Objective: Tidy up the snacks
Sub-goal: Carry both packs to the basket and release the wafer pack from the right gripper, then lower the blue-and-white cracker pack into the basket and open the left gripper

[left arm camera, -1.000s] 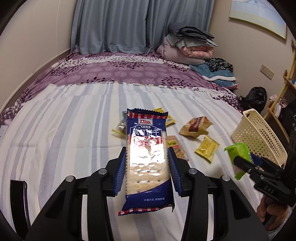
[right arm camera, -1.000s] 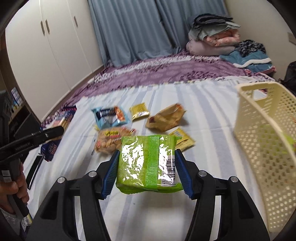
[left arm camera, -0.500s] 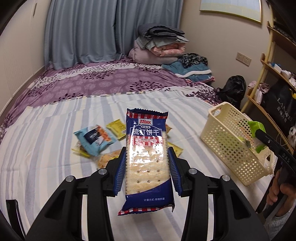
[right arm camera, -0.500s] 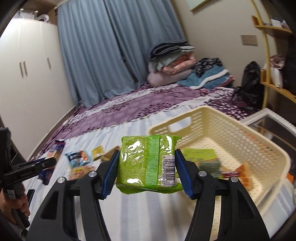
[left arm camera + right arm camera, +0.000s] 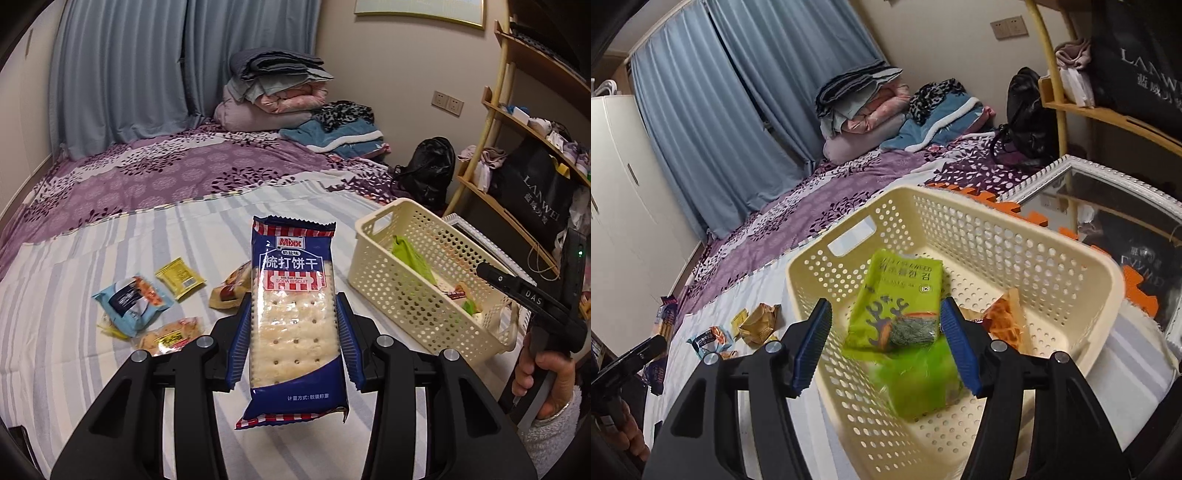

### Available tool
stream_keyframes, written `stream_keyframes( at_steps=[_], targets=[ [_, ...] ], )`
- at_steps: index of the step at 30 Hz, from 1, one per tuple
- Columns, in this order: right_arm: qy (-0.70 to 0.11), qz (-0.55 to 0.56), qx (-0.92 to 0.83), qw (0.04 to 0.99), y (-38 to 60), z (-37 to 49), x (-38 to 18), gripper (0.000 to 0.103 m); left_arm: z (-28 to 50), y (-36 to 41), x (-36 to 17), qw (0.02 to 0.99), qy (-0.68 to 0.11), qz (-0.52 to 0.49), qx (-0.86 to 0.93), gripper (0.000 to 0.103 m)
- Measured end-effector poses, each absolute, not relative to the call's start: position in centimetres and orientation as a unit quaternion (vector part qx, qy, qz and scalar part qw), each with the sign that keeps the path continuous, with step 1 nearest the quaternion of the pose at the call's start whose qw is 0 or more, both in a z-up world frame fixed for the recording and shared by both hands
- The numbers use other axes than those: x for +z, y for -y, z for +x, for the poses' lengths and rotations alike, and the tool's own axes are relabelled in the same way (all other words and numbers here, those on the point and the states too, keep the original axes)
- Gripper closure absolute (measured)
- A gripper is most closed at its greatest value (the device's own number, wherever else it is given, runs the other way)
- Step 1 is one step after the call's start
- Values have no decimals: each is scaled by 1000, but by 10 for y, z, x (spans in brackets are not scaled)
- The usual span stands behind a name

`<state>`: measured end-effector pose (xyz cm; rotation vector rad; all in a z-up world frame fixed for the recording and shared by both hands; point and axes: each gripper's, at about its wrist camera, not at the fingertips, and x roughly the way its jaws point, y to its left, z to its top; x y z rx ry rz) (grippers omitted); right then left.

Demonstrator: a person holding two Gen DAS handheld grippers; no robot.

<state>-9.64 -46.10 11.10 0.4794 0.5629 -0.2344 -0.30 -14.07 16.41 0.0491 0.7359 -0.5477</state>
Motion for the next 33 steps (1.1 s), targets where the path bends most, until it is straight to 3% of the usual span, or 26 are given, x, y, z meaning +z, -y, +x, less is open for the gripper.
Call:
stream_keyframes(
  at_steps=[33],
  targets=[
    [-209,238,-190,929,501,-160,115,37,-16,366,172,812,-354,89,-456,59]
  ],
)
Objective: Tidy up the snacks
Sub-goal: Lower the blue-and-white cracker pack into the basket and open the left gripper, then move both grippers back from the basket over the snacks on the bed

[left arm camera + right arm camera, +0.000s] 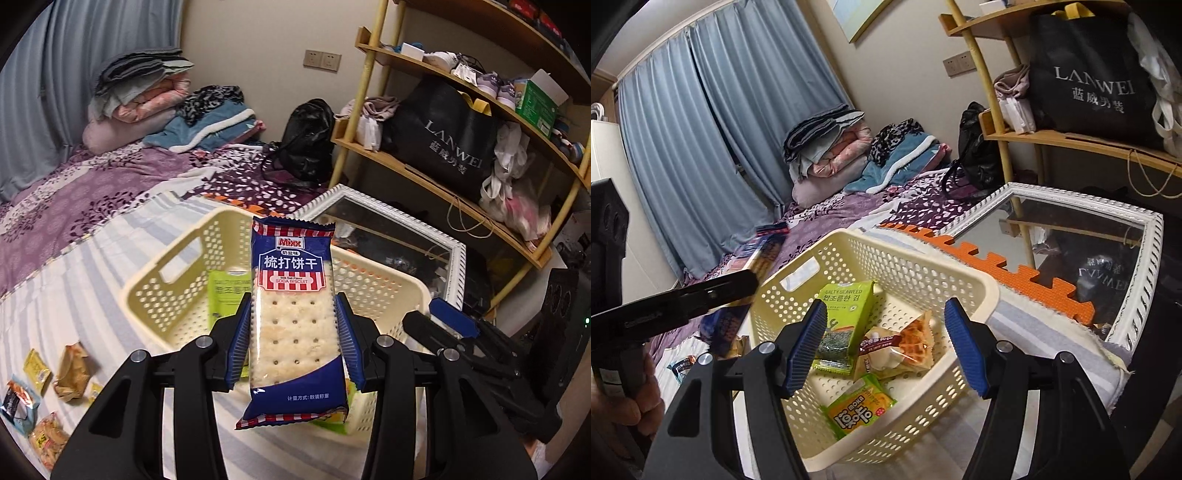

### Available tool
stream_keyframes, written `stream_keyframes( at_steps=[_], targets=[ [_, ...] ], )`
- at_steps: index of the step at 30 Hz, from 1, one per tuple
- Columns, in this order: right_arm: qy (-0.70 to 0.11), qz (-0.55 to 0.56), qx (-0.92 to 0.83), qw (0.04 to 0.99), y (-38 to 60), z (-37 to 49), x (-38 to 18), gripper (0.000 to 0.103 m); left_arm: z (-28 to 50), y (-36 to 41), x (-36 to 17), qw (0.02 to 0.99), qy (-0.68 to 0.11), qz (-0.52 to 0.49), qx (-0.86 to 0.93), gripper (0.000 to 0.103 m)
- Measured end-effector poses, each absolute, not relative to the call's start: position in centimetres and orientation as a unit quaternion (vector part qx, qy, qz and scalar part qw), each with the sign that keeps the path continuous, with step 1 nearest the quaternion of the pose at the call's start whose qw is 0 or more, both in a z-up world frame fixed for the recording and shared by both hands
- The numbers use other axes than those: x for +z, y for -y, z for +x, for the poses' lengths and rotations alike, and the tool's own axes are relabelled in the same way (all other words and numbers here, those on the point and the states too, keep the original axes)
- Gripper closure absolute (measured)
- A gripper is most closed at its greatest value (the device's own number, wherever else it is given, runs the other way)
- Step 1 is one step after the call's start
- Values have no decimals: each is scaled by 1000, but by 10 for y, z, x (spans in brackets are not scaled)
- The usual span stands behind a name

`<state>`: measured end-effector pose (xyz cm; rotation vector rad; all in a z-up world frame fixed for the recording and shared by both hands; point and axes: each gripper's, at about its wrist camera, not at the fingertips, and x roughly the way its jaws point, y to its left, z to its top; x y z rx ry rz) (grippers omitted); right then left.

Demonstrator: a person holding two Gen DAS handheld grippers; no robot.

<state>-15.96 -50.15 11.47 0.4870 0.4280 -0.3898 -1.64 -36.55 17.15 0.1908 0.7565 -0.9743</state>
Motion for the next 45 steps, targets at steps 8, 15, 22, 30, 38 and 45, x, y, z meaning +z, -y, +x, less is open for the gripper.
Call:
stream_keyframes(
  at_steps=[8,15,22,30,38,45],
  targets=[
    [-208,245,-200,926,509,-166,114,37,-19,375,164,802,-361,81,-469,22],
    [-209,238,-186,930,498,-160,116,32,-8,356,165,820,-363,74,-437,11],
    [-205,227,-173,936,484,-156,123,24,-6,339,169,838,-353,81,-408,4],
    [-201,217,-153,943,467,-152,133,20,-4,314,174,849,-346,74,-393,4],
    [-206,200,-124,950,442,-143,140,20,3,283,176,863,-343,60,-366,3],
    [-211,185,-97,955,417,-135,145,15,12,250,178,876,-342,47,-336,3]
  ],
)
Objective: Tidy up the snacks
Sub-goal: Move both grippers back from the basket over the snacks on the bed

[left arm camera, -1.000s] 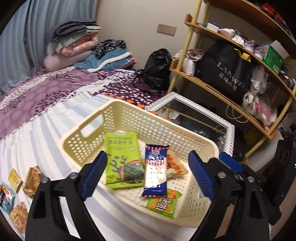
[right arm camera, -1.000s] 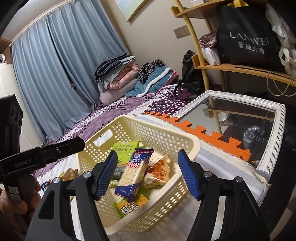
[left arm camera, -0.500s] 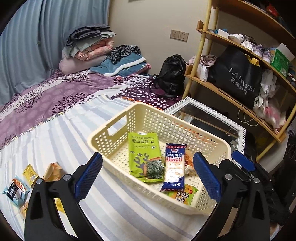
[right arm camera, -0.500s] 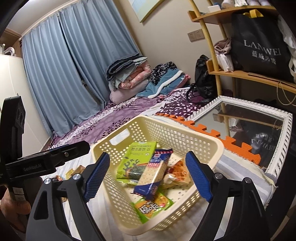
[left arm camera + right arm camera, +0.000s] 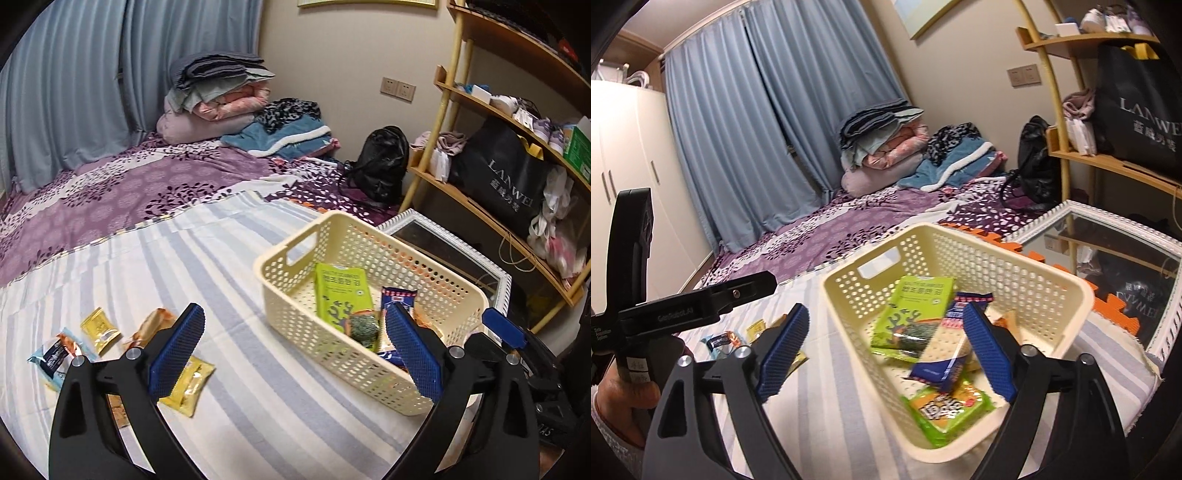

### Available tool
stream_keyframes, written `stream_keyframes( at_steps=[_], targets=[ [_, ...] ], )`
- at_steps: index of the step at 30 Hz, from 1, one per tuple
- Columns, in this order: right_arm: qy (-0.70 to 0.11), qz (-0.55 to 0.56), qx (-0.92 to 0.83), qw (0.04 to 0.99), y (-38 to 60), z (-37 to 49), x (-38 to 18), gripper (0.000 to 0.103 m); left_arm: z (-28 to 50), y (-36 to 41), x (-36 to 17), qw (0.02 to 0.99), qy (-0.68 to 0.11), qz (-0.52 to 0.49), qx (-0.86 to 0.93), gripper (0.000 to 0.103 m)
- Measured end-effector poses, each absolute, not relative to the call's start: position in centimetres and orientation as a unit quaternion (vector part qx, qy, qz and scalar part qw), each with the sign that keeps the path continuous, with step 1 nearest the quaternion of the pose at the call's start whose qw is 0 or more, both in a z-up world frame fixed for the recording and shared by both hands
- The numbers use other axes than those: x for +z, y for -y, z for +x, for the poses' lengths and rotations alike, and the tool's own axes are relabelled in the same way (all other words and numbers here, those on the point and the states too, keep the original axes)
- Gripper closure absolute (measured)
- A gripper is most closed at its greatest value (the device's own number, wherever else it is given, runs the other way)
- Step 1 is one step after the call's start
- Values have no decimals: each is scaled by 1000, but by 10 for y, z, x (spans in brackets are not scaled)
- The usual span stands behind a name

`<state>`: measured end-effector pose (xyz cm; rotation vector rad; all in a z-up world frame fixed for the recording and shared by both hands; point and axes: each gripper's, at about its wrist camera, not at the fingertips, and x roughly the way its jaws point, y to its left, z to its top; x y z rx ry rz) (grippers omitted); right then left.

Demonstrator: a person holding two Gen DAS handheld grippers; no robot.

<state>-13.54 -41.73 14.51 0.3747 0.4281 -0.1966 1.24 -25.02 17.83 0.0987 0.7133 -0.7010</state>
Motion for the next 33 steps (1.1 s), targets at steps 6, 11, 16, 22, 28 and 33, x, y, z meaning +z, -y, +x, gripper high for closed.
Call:
stream_keyframes(
  at_steps=[6,11,16,22,28,33],
  targets=[
    [-219,174,-75,957,399,-126,148,15,21,218,180,886,-340,38,-312,3],
    [-227,165,-57,958,383,-119,147,15,30,184,180,896,-341,24,-284,3],
    [-240,155,-38,958,365,-110,144,15,41,148,181,906,-342,8,-251,3],
    [-263,145,-11,954,346,-97,138,10,52,111,187,916,-336,-10,-218,3],
    [-286,138,8,948,329,-86,131,7,64,74,188,923,-336,-17,-187,3],
    [-304,142,13,942,322,-77,125,7,79,42,182,925,-345,-28,-156,3]
  ],
)
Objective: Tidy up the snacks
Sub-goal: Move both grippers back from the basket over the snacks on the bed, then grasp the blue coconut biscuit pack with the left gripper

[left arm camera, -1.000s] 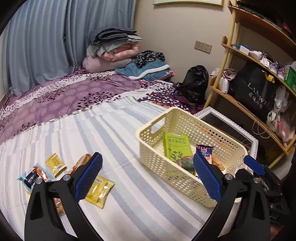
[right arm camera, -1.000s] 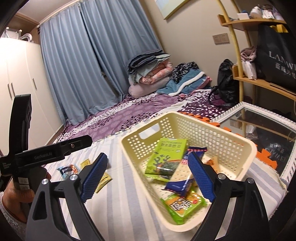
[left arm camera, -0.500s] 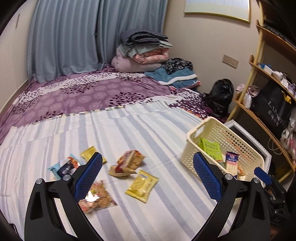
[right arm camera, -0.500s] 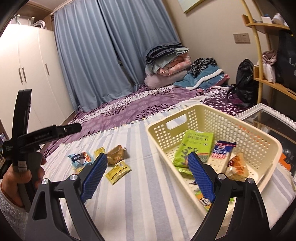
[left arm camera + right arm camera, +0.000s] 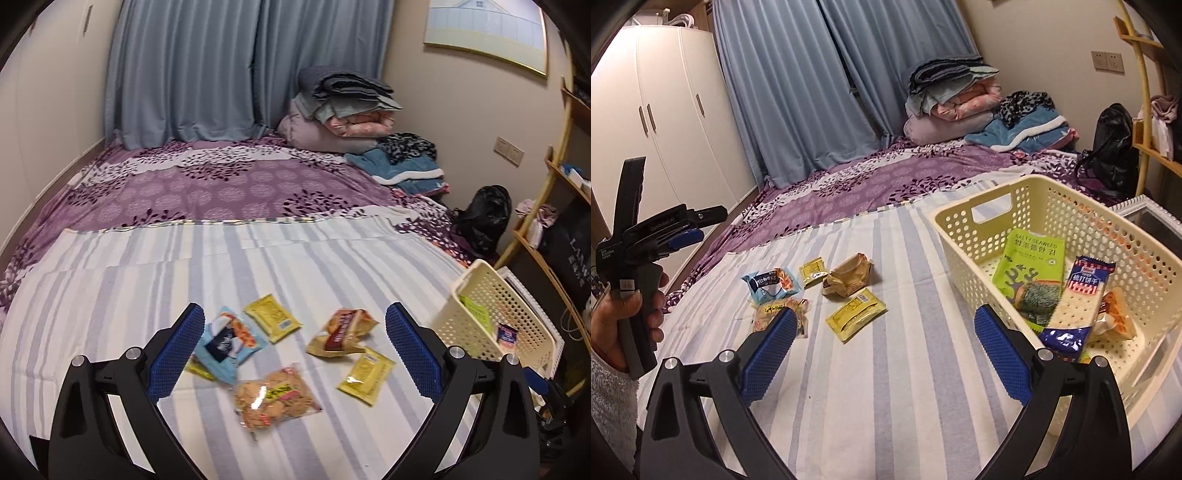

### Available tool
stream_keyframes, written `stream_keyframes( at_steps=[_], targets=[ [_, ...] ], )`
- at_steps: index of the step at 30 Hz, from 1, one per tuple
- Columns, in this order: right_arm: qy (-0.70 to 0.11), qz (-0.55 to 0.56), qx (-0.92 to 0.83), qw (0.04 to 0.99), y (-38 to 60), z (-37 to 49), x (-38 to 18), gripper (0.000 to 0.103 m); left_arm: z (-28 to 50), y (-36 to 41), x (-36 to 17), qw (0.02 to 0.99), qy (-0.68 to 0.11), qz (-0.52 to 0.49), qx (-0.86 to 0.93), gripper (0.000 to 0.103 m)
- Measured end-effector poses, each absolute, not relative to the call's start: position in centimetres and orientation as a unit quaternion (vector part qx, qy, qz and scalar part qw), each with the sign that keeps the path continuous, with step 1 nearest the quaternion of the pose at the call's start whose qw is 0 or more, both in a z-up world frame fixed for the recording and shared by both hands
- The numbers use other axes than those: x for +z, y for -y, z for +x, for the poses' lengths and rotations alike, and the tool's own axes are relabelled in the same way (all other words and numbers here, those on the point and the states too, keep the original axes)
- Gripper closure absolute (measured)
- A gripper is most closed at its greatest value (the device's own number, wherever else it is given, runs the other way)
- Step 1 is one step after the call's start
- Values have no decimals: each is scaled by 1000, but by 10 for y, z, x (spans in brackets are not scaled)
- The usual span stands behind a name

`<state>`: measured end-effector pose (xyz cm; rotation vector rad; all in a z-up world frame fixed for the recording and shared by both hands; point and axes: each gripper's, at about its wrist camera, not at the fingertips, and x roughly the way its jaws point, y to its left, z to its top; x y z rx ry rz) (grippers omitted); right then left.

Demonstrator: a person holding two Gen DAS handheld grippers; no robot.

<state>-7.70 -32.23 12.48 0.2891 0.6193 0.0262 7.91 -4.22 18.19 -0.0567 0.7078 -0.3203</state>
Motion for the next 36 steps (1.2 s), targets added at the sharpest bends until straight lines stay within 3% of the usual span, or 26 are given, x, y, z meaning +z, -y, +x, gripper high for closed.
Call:
stream_keyframes(
  at_steps=[29,36],
  targets=[
    [-355,128,30,926,307,-46,95,7,165,10,53,896,-433,-26,-99,4],
    [-363,124,31,923,303,-38,91,7,176,9,33,894,-439,-29,-87,36]
  ],
)
